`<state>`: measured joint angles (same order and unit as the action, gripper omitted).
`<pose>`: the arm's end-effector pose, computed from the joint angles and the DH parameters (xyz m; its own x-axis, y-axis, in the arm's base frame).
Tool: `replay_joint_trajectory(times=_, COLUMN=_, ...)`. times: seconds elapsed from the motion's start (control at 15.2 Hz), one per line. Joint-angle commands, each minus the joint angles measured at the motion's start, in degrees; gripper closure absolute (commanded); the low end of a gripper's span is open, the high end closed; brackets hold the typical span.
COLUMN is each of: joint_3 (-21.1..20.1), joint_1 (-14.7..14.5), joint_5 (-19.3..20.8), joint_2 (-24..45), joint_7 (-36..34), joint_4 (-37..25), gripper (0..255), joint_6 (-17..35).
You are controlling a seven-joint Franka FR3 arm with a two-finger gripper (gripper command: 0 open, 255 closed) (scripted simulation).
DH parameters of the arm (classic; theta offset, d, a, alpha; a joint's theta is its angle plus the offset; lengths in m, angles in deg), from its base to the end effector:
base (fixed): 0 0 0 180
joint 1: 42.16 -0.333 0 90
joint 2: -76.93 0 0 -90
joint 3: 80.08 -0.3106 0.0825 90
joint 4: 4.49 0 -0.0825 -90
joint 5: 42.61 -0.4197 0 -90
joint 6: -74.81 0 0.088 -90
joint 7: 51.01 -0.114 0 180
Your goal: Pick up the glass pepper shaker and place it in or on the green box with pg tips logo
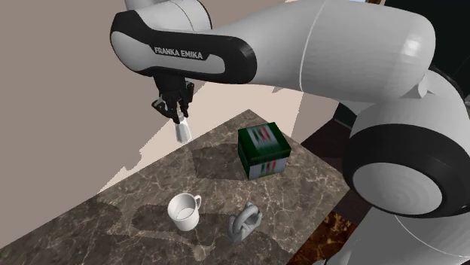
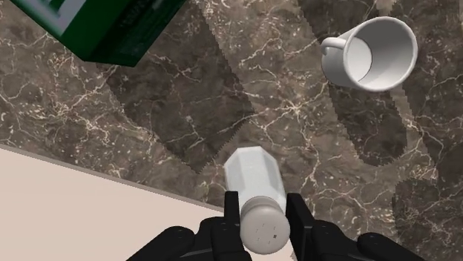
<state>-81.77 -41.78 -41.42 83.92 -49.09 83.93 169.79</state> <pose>0.6323 0.0113 0.5592 0.9983 0.0579 -0.0080 0.0581 -0.9982 0.0168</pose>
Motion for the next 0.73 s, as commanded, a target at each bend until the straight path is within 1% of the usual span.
replay_joint_trajectory(times=0.0, joint_3=0.03, joint_1=0.03, joint_5=0.01, joint_2=0.45, joint_7=0.09, joint_4=-2.33, gripper=255, joint_6=-1.88)
replay_joint_trajectory(times=0.13, joint_3=0.02, joint_1=0.02, joint_5=0.02, joint_2=0.81, joint_7=0.11, joint_4=-4.37, gripper=255, joint_6=-3.56)
replay_joint_trajectory(times=0.2, joint_3=0.02, joint_1=0.02, joint_5=0.02, joint_2=0.8, joint_7=0.11, joint_4=-4.37, gripper=255, joint_6=-3.58)
replay_joint_trajectory(times=0.66, joint_3=3.35, joint_1=3.8, joint_5=-0.08, joint_2=-10.0, joint_7=7.2, joint_4=6.7, gripper=255, joint_6=-3.18)
